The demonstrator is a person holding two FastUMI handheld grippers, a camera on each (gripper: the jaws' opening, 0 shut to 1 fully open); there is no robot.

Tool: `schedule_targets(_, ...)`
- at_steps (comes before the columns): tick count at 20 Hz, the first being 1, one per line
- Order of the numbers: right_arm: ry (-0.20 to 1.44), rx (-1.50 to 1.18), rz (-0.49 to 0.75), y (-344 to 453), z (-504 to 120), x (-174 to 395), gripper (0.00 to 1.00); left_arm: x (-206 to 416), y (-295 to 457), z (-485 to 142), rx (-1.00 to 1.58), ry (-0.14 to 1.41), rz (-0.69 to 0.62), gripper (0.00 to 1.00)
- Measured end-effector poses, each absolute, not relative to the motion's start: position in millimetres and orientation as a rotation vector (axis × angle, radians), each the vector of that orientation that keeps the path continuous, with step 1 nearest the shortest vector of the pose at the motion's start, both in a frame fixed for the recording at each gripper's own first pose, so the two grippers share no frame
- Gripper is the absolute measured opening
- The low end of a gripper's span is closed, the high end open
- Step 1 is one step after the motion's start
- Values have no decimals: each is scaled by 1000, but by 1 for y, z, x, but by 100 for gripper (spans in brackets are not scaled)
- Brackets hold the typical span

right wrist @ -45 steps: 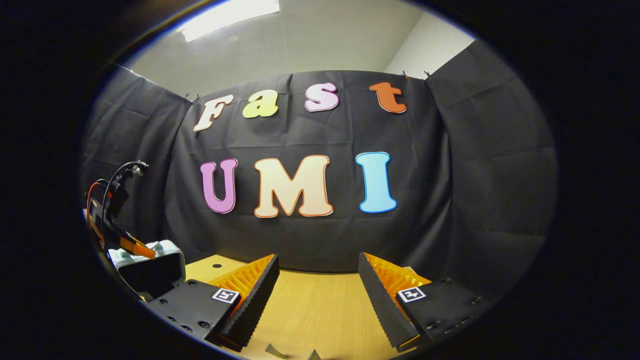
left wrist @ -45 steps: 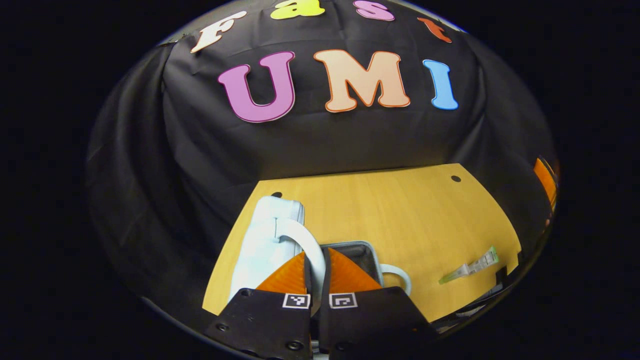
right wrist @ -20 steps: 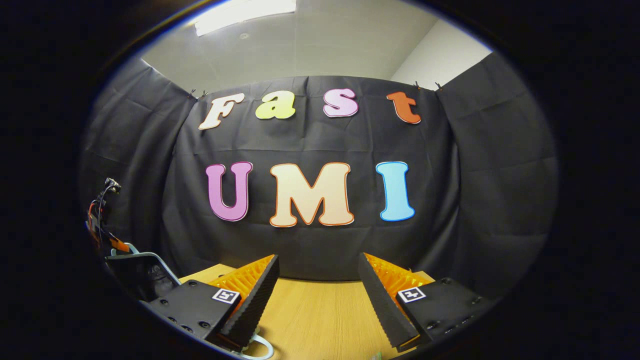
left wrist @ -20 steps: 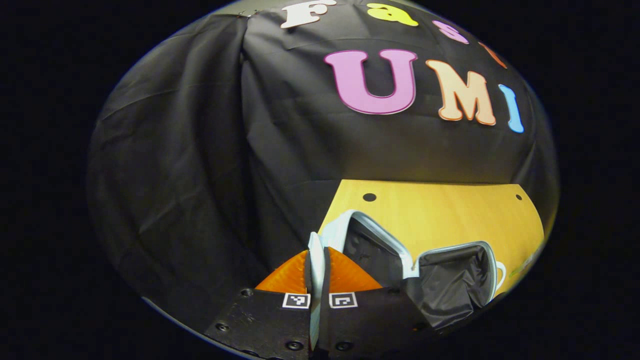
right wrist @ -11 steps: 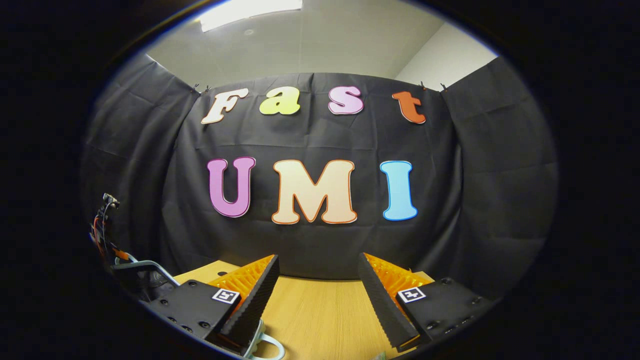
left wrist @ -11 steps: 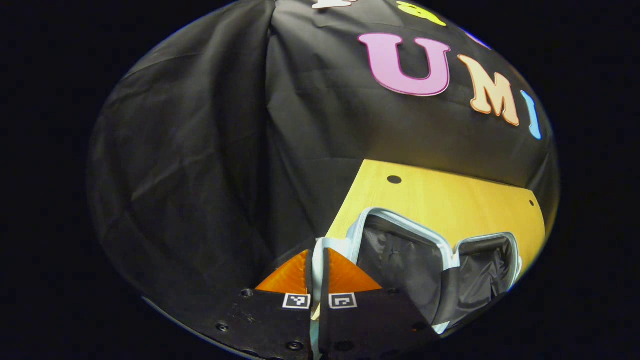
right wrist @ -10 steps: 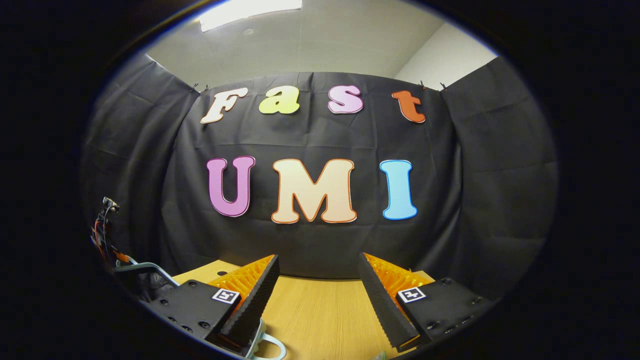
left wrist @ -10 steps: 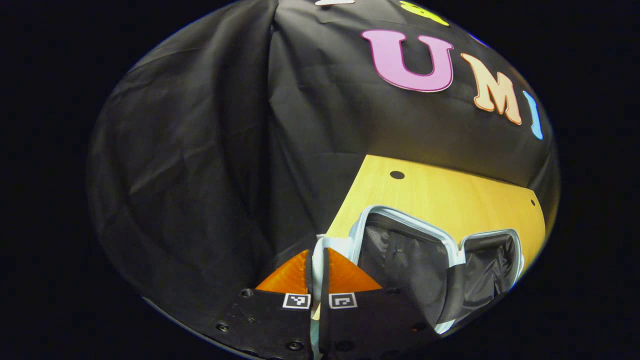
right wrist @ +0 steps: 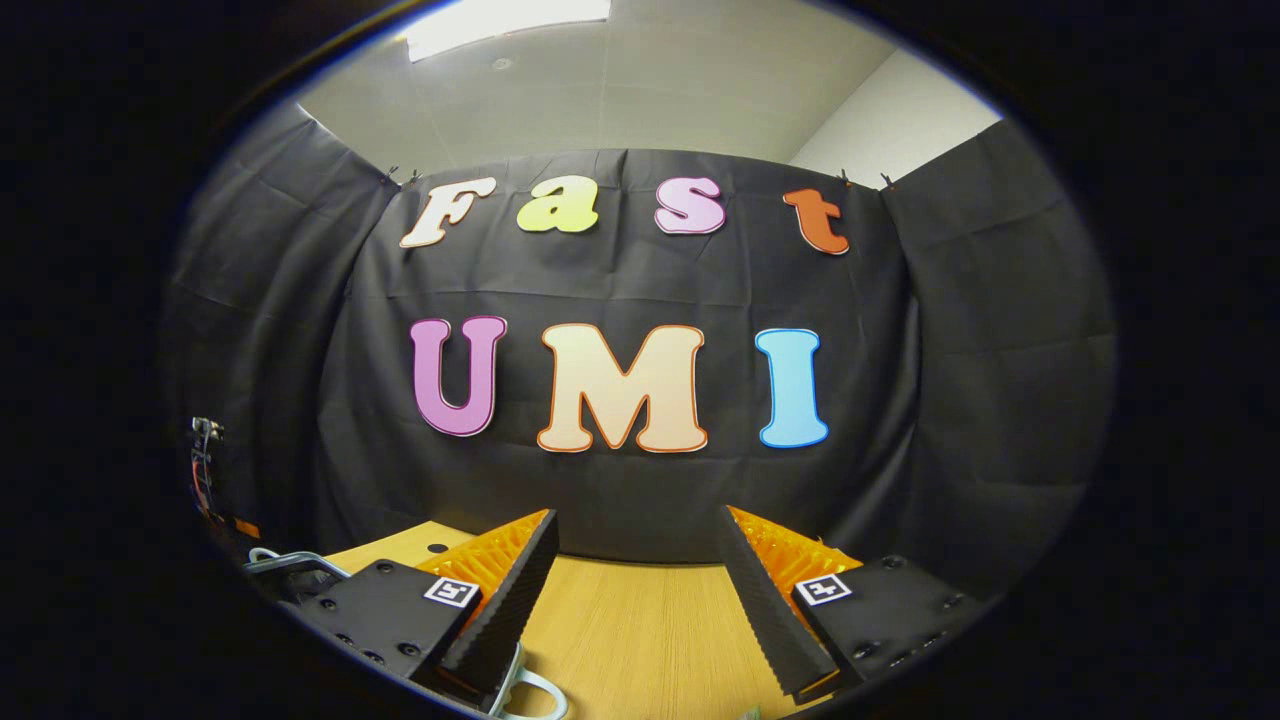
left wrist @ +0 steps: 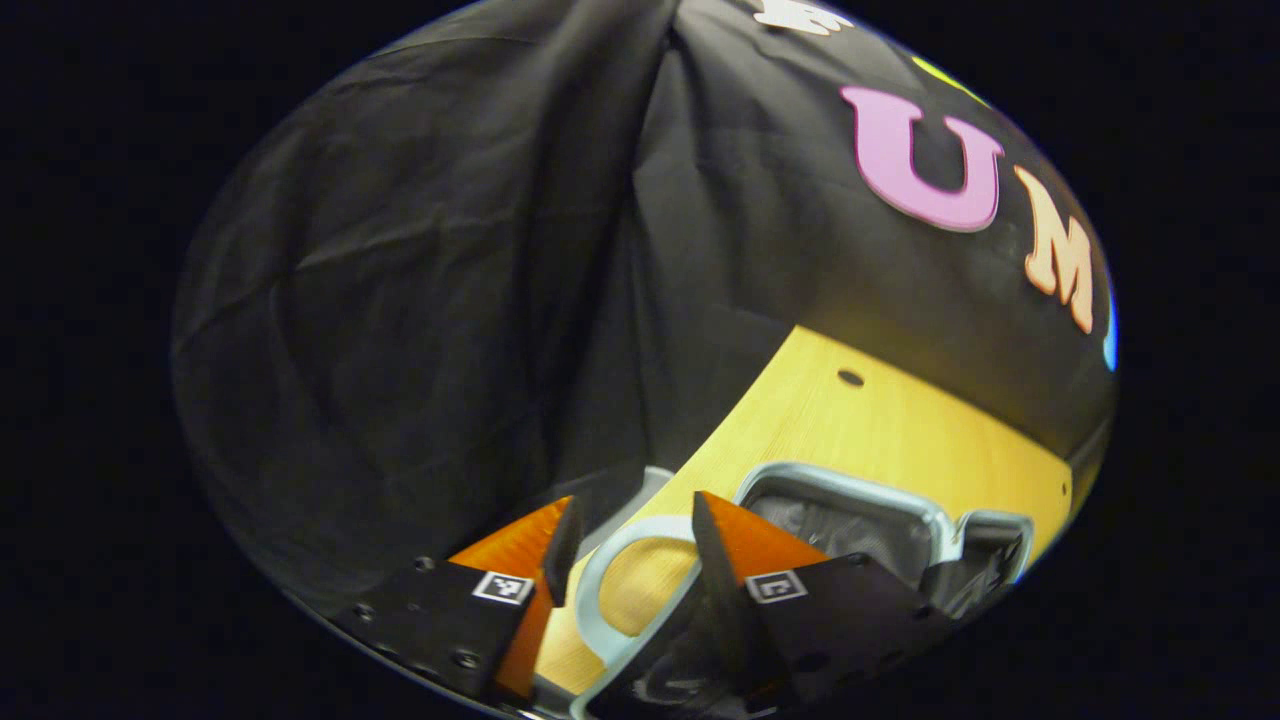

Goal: First open the suitcase, pack the skin care products into it, and then close the suitcase.

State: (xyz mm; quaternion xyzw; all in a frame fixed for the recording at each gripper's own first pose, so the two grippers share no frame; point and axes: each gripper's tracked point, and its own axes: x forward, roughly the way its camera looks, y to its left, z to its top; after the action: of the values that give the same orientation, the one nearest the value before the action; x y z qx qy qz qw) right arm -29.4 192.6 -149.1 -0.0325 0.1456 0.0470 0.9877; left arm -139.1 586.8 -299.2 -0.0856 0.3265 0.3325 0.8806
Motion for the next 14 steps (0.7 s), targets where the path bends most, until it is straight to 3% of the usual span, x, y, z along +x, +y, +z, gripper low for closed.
schedule_targets(2,286,-60,98,188,-146,-29,98,-123,580,-259,-115,559,706,80)
schedule_targets(5,284,-39,111,179,-144,-31,96,-100,550,-189,-36,375,677,87)
schedule_targets(6,282,-37,115,173,-143,-32,100,-94,537,-168,-15,314,657,94)
schedule_targets(10,270,-23,136,152,-136,-35,99,-69,455,-107,-3,192,560,95)
schedule_targets(14,266,-12,151,128,-130,-39,99,-38,368,-87,10,148,451,94)
